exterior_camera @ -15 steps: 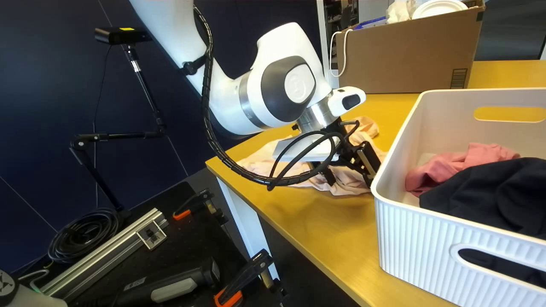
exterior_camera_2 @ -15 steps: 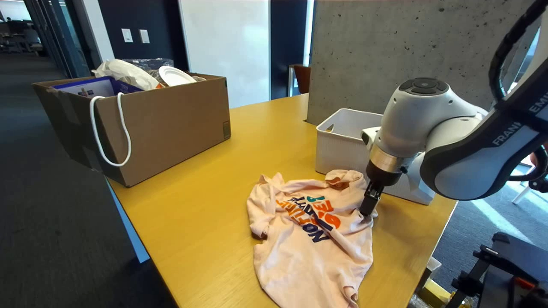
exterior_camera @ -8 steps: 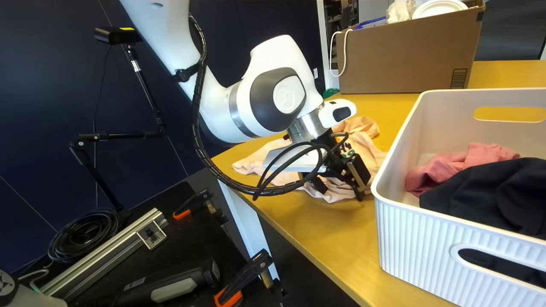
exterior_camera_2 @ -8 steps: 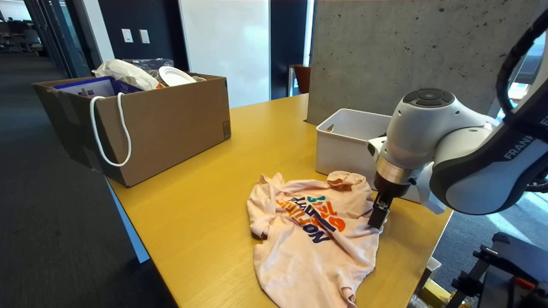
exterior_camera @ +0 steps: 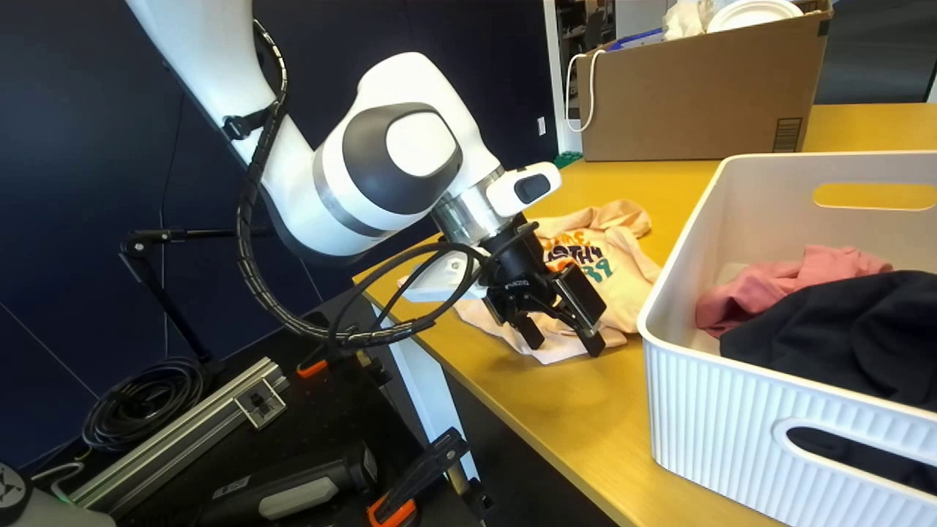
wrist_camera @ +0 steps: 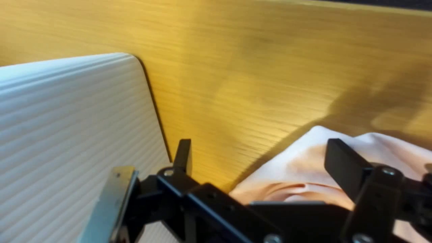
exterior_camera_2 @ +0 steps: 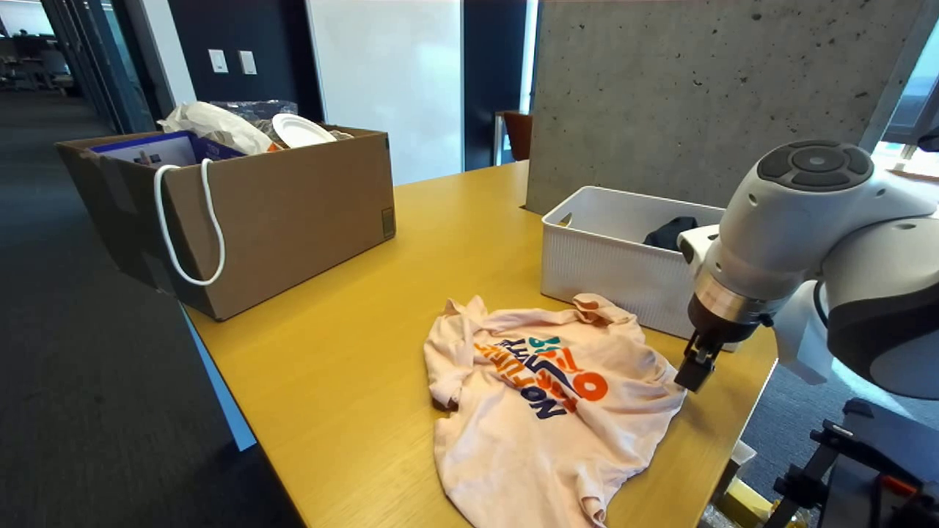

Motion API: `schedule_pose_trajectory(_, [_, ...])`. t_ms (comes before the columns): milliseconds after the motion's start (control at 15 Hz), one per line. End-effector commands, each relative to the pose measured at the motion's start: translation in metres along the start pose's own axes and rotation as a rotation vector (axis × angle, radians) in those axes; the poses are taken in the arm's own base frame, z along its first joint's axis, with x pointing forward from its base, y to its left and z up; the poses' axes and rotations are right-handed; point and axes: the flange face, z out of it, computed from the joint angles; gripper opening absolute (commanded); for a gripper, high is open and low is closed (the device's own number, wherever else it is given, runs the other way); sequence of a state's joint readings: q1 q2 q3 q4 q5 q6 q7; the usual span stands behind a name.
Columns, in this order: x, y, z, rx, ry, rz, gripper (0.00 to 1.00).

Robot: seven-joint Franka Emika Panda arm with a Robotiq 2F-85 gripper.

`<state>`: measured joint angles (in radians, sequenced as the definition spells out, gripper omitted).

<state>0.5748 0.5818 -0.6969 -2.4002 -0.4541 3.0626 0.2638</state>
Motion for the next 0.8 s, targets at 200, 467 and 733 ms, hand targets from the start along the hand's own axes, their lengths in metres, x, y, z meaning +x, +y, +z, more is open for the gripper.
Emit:
schedule_pose_trajectory(200, [-0.026,-0.003,-0.027,-0.066,0.034,0.032,1.00])
schedule_pose_trajectory(467, [-0.031,0.017,-0.047,-0.008,0.111,-0.119,1.00])
schedule_pose_trajectory(733, [-0.049,0.029,-0.064,0.055,0.207,-0.286,1.00])
